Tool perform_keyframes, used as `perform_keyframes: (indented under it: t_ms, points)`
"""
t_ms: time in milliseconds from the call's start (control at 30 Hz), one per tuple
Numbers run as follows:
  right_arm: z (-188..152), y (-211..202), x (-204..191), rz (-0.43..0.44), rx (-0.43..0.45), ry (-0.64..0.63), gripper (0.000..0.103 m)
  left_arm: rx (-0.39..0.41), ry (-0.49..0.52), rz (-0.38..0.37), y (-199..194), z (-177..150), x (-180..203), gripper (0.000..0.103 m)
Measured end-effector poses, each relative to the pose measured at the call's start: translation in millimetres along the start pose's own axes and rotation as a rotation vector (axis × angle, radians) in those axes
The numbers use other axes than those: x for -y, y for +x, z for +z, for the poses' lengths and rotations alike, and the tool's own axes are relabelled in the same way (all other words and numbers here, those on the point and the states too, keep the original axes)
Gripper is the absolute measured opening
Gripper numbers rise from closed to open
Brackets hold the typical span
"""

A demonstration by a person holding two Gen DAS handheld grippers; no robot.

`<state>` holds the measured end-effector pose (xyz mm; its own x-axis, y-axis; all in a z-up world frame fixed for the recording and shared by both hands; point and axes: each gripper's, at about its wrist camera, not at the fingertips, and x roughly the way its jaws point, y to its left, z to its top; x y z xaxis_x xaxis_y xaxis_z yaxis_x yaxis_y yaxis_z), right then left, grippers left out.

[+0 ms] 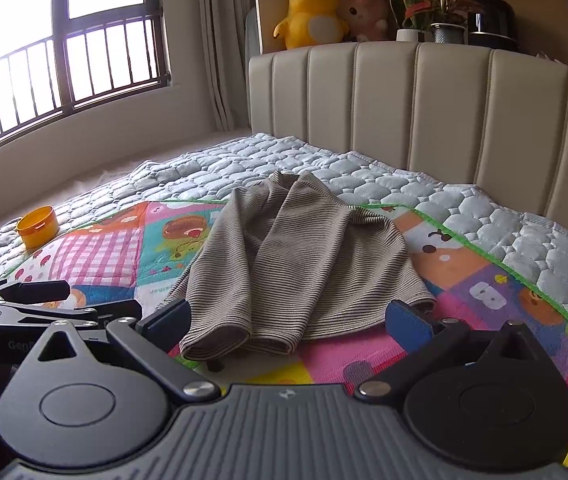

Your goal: Fold clothes

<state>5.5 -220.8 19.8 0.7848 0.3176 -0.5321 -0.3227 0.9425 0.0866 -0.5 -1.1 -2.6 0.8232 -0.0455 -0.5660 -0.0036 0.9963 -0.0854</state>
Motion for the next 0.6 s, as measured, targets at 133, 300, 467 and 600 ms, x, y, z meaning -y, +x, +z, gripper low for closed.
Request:
perform_keyframes:
  t_ms: [133, 300, 467, 600]
  points:
    - [0.0, -0.4, 0.1, 0.001, -0.001, 0.001, 0.103, 0.000, -0.001, 0.000, 0.2, 0.5, -0.3, 0.103]
    - [0.4, -0.5, 0.9, 0.001, -0.005, 0.000, 0.103, -0.001, -0.002, 0.001, 0.4, 0.4, -1.2, 0.103]
    - [0.8, 0.8, 0.8, 0.001, -0.012, -0.001, 0.103, -0.003, -0.004, 0.002, 0.3, 0.4, -1.3, 0.103]
    - [1.0, 1.6, 1.5, 0.001, -0.016, 0.000, 0.103, -0.007, -0.005, 0.002, 1.1, 0.9, -1.0, 0.103]
